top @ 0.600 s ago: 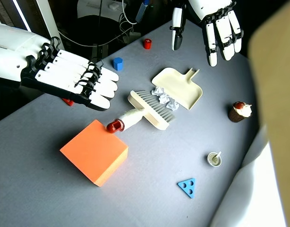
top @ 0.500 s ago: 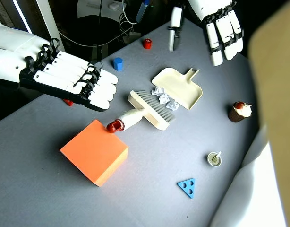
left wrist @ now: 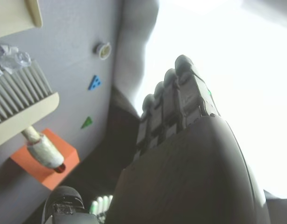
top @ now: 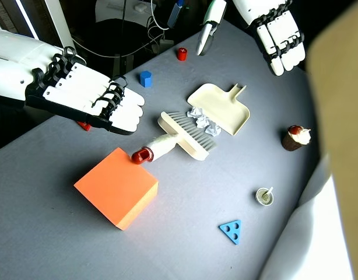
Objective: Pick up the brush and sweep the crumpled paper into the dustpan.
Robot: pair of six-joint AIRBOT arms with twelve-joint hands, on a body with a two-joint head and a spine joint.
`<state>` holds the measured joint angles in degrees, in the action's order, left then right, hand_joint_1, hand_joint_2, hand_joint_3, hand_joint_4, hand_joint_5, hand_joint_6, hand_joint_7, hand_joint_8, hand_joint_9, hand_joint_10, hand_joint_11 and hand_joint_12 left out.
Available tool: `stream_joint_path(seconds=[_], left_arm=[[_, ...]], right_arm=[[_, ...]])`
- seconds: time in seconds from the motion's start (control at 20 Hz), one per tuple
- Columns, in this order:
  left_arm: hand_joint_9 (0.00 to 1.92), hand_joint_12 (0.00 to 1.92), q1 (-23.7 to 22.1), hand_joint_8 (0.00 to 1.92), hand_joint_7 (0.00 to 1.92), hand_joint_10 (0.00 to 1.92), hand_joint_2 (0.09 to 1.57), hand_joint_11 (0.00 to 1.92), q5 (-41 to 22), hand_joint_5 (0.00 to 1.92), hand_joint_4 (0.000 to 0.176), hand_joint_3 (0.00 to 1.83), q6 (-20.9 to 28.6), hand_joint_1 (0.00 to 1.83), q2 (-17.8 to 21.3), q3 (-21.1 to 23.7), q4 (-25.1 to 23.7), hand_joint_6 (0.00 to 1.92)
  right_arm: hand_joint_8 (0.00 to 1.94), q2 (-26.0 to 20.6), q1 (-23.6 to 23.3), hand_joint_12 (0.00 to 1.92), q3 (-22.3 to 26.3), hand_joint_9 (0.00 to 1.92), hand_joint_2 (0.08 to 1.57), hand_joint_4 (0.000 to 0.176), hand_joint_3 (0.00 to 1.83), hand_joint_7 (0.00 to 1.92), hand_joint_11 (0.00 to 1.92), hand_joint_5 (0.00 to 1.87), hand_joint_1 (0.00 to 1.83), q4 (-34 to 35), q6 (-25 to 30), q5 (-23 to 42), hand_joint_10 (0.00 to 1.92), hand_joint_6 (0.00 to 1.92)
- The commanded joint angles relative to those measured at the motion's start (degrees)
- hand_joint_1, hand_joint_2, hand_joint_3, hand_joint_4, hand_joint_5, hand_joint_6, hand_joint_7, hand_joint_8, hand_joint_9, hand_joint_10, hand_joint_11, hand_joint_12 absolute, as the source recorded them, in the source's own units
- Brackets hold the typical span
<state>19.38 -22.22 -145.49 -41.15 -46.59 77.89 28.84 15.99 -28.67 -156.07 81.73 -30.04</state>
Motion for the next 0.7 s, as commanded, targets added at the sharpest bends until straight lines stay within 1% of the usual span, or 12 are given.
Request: stream_joint_path(seconds=[0.0,0.1,0.2,0.25,0.3,0.35,0.4,0.45,0.5,0.6,0.65], left_arm=[[0.08,0.09,-0.8,0.00,0.06,0.01,0.79,0.10,-0.8,0.02,0.000,0.00,-1.3,0.51,0.5,0.0,-0.9,0.00],[0.07,0.09,-0.7,0.00,0.03,0.00,0.78,0.12,2.5,0.00,0.000,0.00,-4.4,0.70,0.3,-0.6,0.7,0.00],[0.03,0.08,-0.5,0.00,0.00,0.00,0.81,0.09,3.7,0.00,0.000,0.01,-5.2,0.76,0.1,-1.4,0.8,0.00],[0.04,0.08,0.4,0.00,0.01,0.01,0.86,0.09,3.5,0.02,0.000,0.02,-3.7,0.76,0.1,-1.7,-0.2,0.01],[0.05,0.08,2.3,0.00,0.04,0.00,0.90,0.09,2.1,0.08,0.000,0.01,3.4,0.76,0.1,-2.0,-5.1,0.01],[0.07,0.09,4.0,0.01,0.06,0.01,0.91,0.11,0.5,0.11,0.002,0.01,8.3,0.74,0.2,-2.0,-8.9,0.02],[0.10,0.10,6.5,0.01,0.09,0.01,0.95,0.12,-1.9,0.15,0.023,0.01,14.7,0.72,0.5,-1.9,-12.7,0.01],[0.10,0.10,8.6,0.00,0.09,0.00,0.97,0.12,-4.0,0.18,0.035,0.01,17.8,0.70,0.9,-1.6,-14.4,0.01],[0.09,0.09,11.0,0.00,0.10,0.00,0.99,0.09,-6.4,0.20,0.047,0.02,21.0,0.75,1.2,-1.3,-15.8,0.01],[0.07,0.09,13.9,0.00,0.10,0.00,0.99,0.07,-9.5,0.21,0.077,0.01,24.0,0.73,1.3,-0.9,-16.1,0.01],[0.06,0.08,14.9,0.00,0.08,0.00,1.00,0.07,-11.2,0.21,0.081,0.01,25.3,0.72,1.1,-0.8,-16.2,0.01]], right_arm=[[0.01,-0.5,-0.5,0.03,0.0,0.16,0.88,0.000,0.00,0.17,0.11,0.12,0.00,-1.1,0.0,-6.1,0.01,0.01],[0.00,-0.5,-0.5,0.03,0.0,0.16,0.89,0.000,0.00,0.17,0.12,0.13,0.00,-1.1,0.0,-6.1,0.00,0.00],[0.00,-0.5,-0.5,0.02,0.0,0.17,0.89,0.000,0.01,0.17,0.12,0.12,0.00,-1.1,0.0,-6.1,0.00,0.00],[0.00,-0.5,-0.5,0.02,0.0,0.17,0.89,0.000,0.00,0.17,0.12,0.11,0.00,-1.1,0.0,-6.1,0.01,0.00],[0.00,-0.5,-0.5,0.02,0.0,0.16,0.90,0.000,0.01,0.16,0.12,0.10,0.00,-1.1,0.0,-6.2,0.00,0.00],[0.00,-0.4,-0.5,0.01,0.0,0.14,0.90,0.000,0.01,0.13,0.10,0.09,0.00,-1.1,0.0,-6.2,0.00,0.00],[0.00,-0.4,-0.5,0.02,0.0,0.14,0.90,0.000,0.01,0.13,0.11,0.10,0.00,-1.1,0.0,-6.2,0.00,0.00],[0.00,-0.4,-0.5,0.01,0.0,0.13,0.90,0.000,0.01,0.13,0.10,0.09,0.00,-1.1,0.0,-6.2,0.00,0.00],[0.00,-0.4,-0.5,0.01,0.0,0.13,0.91,0.000,0.01,0.12,0.10,0.09,0.00,-1.1,0.0,-6.2,0.00,0.00],[0.00,-0.4,-0.5,0.02,0.0,0.13,0.91,0.000,0.01,0.12,0.12,0.09,0.00,-1.1,0.0,-6.2,0.00,0.00],[0.00,-0.4,-0.5,0.02,0.0,0.13,0.91,0.000,0.00,0.11,0.12,0.08,0.00,-1.1,0.0,-6.2,0.00,0.00]])
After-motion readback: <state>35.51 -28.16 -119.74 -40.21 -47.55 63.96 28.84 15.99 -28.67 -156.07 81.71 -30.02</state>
